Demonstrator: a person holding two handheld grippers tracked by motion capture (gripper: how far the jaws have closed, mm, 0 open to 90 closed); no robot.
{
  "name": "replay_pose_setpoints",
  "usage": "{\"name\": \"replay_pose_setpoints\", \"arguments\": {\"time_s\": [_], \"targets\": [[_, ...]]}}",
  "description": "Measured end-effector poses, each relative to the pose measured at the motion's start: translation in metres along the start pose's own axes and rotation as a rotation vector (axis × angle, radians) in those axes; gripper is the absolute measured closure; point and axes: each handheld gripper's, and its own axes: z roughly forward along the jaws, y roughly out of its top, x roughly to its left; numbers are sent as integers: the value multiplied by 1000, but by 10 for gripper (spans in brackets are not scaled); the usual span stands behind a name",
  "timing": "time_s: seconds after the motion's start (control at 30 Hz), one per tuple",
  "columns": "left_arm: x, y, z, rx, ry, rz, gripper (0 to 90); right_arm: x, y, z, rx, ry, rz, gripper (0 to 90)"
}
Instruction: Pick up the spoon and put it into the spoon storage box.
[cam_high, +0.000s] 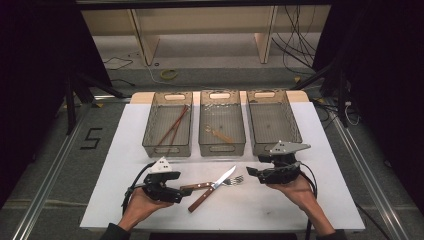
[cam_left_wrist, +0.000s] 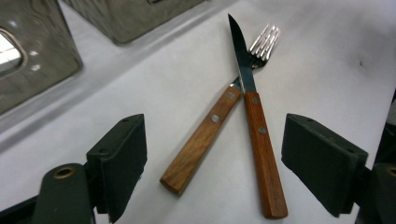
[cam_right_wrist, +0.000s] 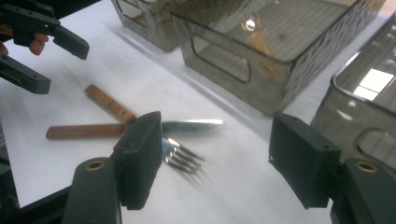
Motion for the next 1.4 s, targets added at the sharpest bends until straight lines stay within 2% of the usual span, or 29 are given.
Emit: {"name": "replay_pose_setpoints", "arguments": {"time_s": [0.1, 0.27, 0.47, 0.83, 1.17, 1.4], "targets": [[-5, 2, 2, 33, -8, 6, 233, -1, -4, -2, 4, -1, 7, 355], [-16, 5, 7, 105, -16, 57, 255, 2, -9, -3, 11, 0, 10, 352], [-22, 7, 10, 152, -41, 68, 284, 7, -14, -4, 11, 14, 2, 353], [-31, 12, 20, 255, -22, 101, 395, 7, -20, -7, 11, 22, 14, 352], [-35, 18, 30, 315, -22, 93, 488, 11, -22, -10, 7, 23, 9, 353], [-37, 19, 35, 341, -27, 84, 518, 13, -23, -11, 8, 28, 7, 352]]}}
